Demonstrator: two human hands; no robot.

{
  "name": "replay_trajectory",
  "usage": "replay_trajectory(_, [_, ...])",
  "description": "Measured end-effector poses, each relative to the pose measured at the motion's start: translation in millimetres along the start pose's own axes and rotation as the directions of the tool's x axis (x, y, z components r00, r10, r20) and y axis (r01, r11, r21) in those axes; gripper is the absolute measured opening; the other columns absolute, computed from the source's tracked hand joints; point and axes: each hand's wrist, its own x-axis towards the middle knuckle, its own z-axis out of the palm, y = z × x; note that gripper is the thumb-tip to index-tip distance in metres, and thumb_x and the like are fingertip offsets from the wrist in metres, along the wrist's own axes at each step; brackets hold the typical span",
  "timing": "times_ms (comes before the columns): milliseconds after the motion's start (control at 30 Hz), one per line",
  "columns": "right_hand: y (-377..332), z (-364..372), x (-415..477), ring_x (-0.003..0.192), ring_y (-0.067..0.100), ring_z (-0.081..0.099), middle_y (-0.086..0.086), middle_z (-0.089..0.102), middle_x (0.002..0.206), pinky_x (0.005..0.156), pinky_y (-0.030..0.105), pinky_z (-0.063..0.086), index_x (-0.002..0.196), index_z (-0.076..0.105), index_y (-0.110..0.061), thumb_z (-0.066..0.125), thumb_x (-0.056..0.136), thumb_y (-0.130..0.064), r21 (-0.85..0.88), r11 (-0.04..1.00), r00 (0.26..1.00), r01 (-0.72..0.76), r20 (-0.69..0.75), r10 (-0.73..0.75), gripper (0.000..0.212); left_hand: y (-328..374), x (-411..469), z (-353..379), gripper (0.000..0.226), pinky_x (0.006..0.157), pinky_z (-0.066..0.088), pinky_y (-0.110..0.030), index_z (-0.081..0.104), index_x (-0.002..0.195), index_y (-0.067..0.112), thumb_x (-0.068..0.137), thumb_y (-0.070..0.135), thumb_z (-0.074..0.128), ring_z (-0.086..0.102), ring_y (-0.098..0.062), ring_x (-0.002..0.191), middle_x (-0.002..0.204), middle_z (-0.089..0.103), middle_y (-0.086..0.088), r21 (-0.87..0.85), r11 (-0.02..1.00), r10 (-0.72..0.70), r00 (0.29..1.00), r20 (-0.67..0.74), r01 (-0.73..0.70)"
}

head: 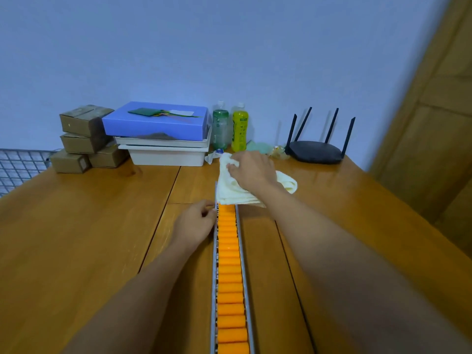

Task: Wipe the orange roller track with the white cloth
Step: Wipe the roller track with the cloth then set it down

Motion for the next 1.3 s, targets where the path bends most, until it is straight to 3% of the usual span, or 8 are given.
replay_trajectory(167, [-15.5,50.8,13.2,0.103,0.034,0.066,0.009,0.070,0.112,0.075,0.037,0.046,0.121,0.071,-0.025,0.057,0.096,-0.038,-0.091,0.995,0.994,0.051,0.098,-0.042,0.031,-3.4,5.6,4.8,0.013,0.057,0.043,-0.032,0.065,0.097,0.033,0.102,0.036,0.054,0.064,-0.017,0.069,0.076,0.069,0.007,-0.015,1.000,0.009,1.000,-0.019,-0.009])
replay_trajectory(300, [-14.6,69.8,11.8,0.100,0.033,0.066,0.009,0.070,0.109,0.070,0.034,0.038,0.117,0.069,-0.020,0.056,0.099,-0.035,-0.172,0.979,0.988,0.109,0.130,-0.087,0.027,-6.4,8.6,4.9,0.012,0.054,0.038,-0.031,0.067,0.097,0.034,0.100,0.032,0.055,0.059,-0.017,0.063,0.072,0.067,0.002,-0.015,1.000,0.002,1.000,-0.022,-0.003])
replay_trajectory(467, [-10.3,70.3,6.3,0.100,0.032,0.066,0.008,0.069,0.109,0.069,0.034,0.037,0.118,0.068,-0.020,0.053,0.101,-0.032,-0.209,0.969,0.987,0.132,0.114,-0.110,0.026,-8.5,7.8,4.6,0.016,0.056,0.041,-0.034,0.070,0.102,0.031,0.099,0.031,0.055,0.065,-0.025,0.071,0.079,0.071,0.001,-0.019,1.000,0.003,1.000,-0.012,-0.004])
replay_trajectory(700, [-1.6,68.9,-4.0,0.098,0.033,0.066,0.010,0.069,0.105,0.067,0.034,0.036,0.116,0.069,-0.020,0.053,0.101,-0.034,-0.159,0.986,0.997,0.040,0.065,-0.030,0.026,-4.2,5.9,1.3,0.019,0.064,0.054,-0.040,0.069,0.114,0.034,0.101,0.032,0.055,0.067,-0.019,0.077,0.086,0.071,0.006,0.005,1.000,0.007,1.000,-0.014,-0.007])
replay_trajectory(800, [11.8,67.7,-10.3,0.097,0.034,0.065,0.010,0.070,0.105,0.066,0.034,0.034,0.116,0.068,-0.020,0.052,0.102,-0.035,-0.128,0.992,0.999,0.001,0.052,0.006,0.026,-3.4,6.1,1.5,0.026,0.069,0.055,-0.035,0.068,0.125,0.033,0.102,0.035,0.056,0.066,-0.008,0.081,0.091,0.067,0.016,0.005,1.000,-0.006,1.000,-0.021,0.006])
replay_trajectory(933, [25.4,58.3,-15.6,0.096,0.033,0.065,0.010,0.070,0.105,0.066,0.034,0.034,0.116,0.068,-0.020,0.051,0.102,-0.035,-0.157,0.988,0.997,0.008,0.072,0.003,0.027,-4.5,7.1,2.9,0.028,0.066,0.052,-0.025,0.067,0.127,0.031,0.102,0.035,0.056,0.062,-0.001,0.079,0.099,0.067,0.016,0.014,1.000,-0.003,1.000,-0.028,0.003])
replay_trajectory(1033, [35.6,49.1,-21.2,0.093,0.031,0.065,0.009,0.070,0.103,0.066,0.034,0.036,0.115,0.069,-0.020,0.051,0.102,-0.036,-0.185,0.983,0.997,0.008,0.071,0.005,0.028,-4.7,6.0,2.0,0.026,0.070,0.056,-0.029,0.067,0.126,0.031,0.102,0.035,0.056,0.064,-0.004,0.082,0.097,0.067,0.017,-0.003,1.000,0.007,1.000,-0.028,-0.007])
replay_trajectory(1300, [39.6,9.6,-29.7,0.095,0.029,0.066,0.006,0.072,0.107,0.071,0.035,0.047,0.123,0.070,-0.022,0.052,0.101,-0.040,-0.133,0.991,0.998,-0.023,-0.053,0.016,0.034,-3.5,4.7,1.5,0.029,0.073,0.049,-0.027,0.066,0.130,0.028,0.102,0.034,0.057,0.061,-0.005,0.095,0.121,0.071,0.007,-0.022,1.000,0.003,1.000,-0.013,-0.003])
